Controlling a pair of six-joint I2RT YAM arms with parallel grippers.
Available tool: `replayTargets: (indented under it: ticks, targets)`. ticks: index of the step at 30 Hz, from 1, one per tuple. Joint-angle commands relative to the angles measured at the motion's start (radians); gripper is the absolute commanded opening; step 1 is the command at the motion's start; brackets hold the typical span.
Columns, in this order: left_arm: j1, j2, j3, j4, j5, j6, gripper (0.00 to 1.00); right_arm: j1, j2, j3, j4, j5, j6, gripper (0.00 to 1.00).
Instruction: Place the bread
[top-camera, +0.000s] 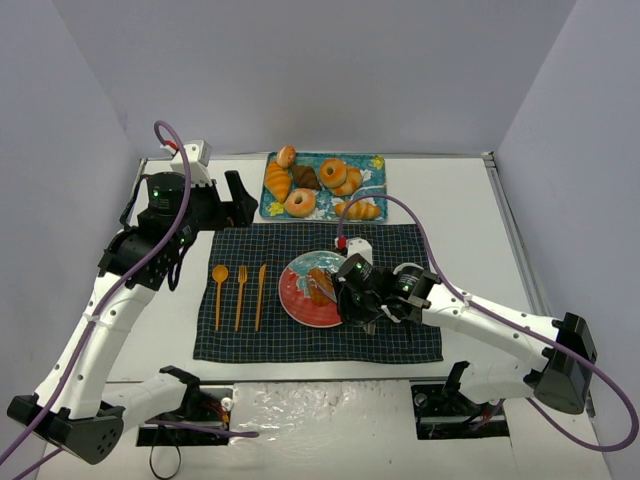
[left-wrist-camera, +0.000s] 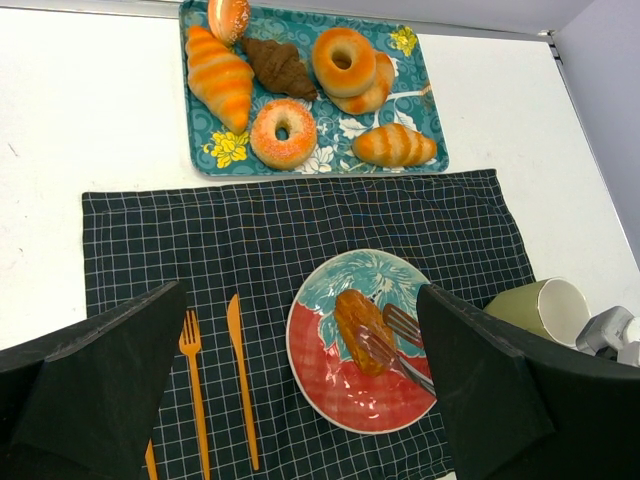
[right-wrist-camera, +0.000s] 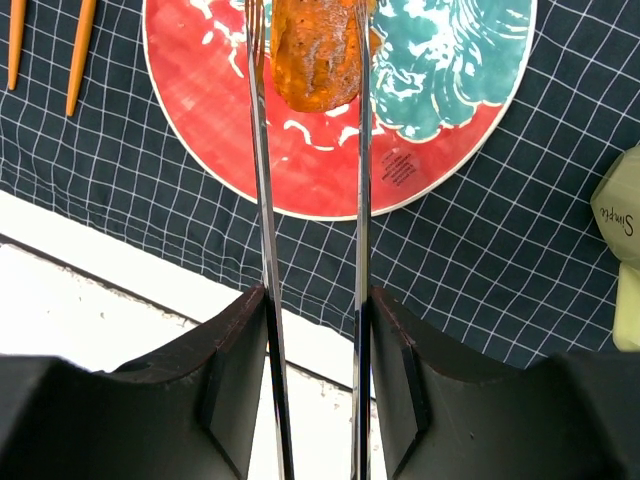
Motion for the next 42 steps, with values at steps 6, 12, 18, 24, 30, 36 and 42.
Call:
replayTargets:
  ticks: [6, 12, 18, 24, 30, 36, 42]
  targets:
    - [0.006, -0.005, 0.017, 0.066, 0.004, 0.007, 0.97, 0.015, -0.053, 0.016, 0.025, 0.040, 0.028, 0.39]
    - [0.006, -0.005, 0.014, 0.067, 0.008, 0.005, 0.97, 0.016, -0.064, 0.040, 0.025, 0.079, 0.036, 0.39]
    - [0.006, -0.007, 0.012, 0.071, 0.013, 0.000, 0.97, -0.010, -0.032, 0.122, 0.025, 0.133, 0.021, 0.39]
    - [0.008, -0.011, 0.009, 0.072, 0.010, 0.000, 0.97, -0.131, 0.001, 0.178, 0.053, 0.098, -0.033, 0.39]
    - [0.008, -0.012, 0.002, 0.078, 0.014, -0.003, 0.97, -0.371, 0.021, 0.221, 0.102, 0.012, -0.102, 0.39]
    - [0.008, -0.008, 0.019, 0.070, 0.019, 0.004, 0.97, -0.638, 0.104, 0.301, 0.169, -0.066, -0.149, 0.38]
    - [0.012, -0.015, 0.027, 0.065, 0.022, 0.008, 0.97, -0.783, 0.259, 0.438, 0.205, -0.098, -0.170, 0.38]
